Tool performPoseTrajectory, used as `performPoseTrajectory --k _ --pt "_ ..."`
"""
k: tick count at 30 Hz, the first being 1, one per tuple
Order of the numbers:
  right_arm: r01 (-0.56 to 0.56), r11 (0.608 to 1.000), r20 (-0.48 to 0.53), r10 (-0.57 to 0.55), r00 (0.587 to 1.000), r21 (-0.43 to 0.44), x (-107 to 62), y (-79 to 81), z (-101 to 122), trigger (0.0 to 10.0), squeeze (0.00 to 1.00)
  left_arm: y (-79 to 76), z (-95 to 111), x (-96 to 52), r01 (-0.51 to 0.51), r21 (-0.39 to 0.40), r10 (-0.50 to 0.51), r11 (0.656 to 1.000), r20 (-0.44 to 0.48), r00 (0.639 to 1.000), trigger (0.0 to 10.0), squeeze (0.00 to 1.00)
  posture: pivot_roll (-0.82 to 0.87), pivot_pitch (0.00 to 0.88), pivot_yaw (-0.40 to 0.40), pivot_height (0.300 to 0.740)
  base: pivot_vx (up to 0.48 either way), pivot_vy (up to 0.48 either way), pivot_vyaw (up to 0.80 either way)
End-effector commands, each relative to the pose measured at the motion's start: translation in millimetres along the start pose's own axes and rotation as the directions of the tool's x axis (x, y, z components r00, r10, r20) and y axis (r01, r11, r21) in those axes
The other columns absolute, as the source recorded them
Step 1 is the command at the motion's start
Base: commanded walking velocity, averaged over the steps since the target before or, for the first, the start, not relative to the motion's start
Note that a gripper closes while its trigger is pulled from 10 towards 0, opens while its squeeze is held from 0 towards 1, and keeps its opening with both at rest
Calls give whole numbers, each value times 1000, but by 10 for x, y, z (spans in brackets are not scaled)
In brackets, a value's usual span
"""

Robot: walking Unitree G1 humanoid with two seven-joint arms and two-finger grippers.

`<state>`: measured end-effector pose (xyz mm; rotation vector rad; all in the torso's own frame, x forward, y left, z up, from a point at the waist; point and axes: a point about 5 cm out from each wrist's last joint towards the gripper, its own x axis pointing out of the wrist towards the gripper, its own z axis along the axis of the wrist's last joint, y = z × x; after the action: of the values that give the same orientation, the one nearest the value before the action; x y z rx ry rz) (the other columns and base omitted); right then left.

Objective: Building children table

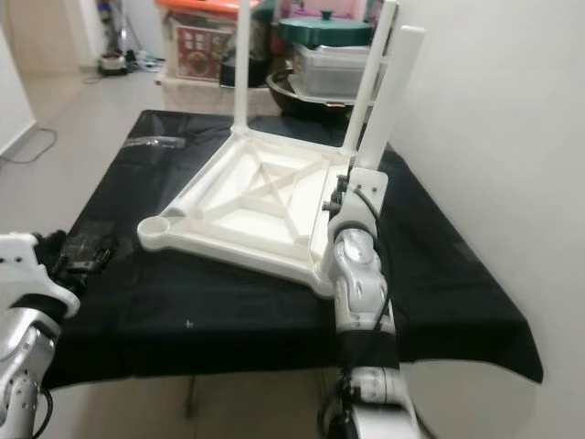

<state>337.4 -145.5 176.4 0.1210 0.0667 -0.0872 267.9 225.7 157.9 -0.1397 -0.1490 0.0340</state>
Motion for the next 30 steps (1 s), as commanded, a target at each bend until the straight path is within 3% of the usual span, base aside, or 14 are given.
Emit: performPoseTrajectory --k 1,6,7,8,10,11,12,15,19,25,26,27,28,30 --pt "-134 990 -29 135 990 38 -42 106 -104 10000 1000 -16 4 17 19 -2 -19 1000 -8 1000 10000 0 22 0 -53 740 0 0 0" --pt "-316 942 55 312 948 112 42 276 124 10000 953 -7 -1 29 19 0 -19 1000 -10 1000 10000 0 31 0 -55 740 0 0 0" --pt "-447 885 113 435 894 129 90 359 307 10000 0 1 -5 35 17 1 -17 1000 -11 1000 10000 0 41 0 -61 740 0 0 0" --pt "-557 822 175 535 826 114 105 422 479 10000 0 8 -8 39 16 2 -16 1000 -12 1000 10000 0 43 0 -62 740 0 0 0" --pt "-557 822 175 535 826 114 105 422 479 10000 0 8 -8 39 16 2 -16 1000 -12 1000 10000 0 43 0 -62 740 0 0 0" --pt "-782 624 229 764 604 -20 46 571 671 10000 0 23 -15 50 13 4 -13 1000 -13 1000 10000 0 58 0 -69 740 0 0 0" --pt "-782 624 229 764 604 -20 46 571 671 10000 0 23 -15 50 13 4 -13 1000 -13 1000 10000 0 58 0 -69 740 0 0 0" --pt "-914 393 123 916 381 -101 -93 808 508 10000 0 30 -23 60 11 8 -11 1000 -15 1000 10000 0 77 0 -81 740 0 0 0" --pt "-966 243 26 970 242 -85 -286 1004 208 10000 0 21 -31 49 8 9 -8 1000 -17 1000 10000 0 93 0 -90 740 0 0 0" --pt "-951 303 -9 953 304 -66 -253 1112 46 9686 0 20 -35 28 5 9 -5 1000 -18 1000 10000 0 98 0 -90 740 0 0 0" --pt "-900 433 -34 900 435 -58 -126 1111 -10 0 0 21 -35 18 6 9 -6 1000 -20 1000 10000 0 93 0 -88 740 0 0 0" --pt "-900 433 -34 900 435 -58 -126 1111 -10 0 0 21 -35 18 6 9 -6 1000 -20 1000 10000 0 93 0 -88 740 0 0 0" --pt "-684 728 -86 679 729 -50 141 934 -90 0 0 22 -33 9 8 10 -8 1000 -21 1000 10000 0 84 0 -86 740 0 0 0" --pt "-684 728 -86 679 729 -50 141 934 -90 0 0 22 -33 9 8 10 -8 1000 -21 1000 10000 0 84 0 -86 740 0 0 0"
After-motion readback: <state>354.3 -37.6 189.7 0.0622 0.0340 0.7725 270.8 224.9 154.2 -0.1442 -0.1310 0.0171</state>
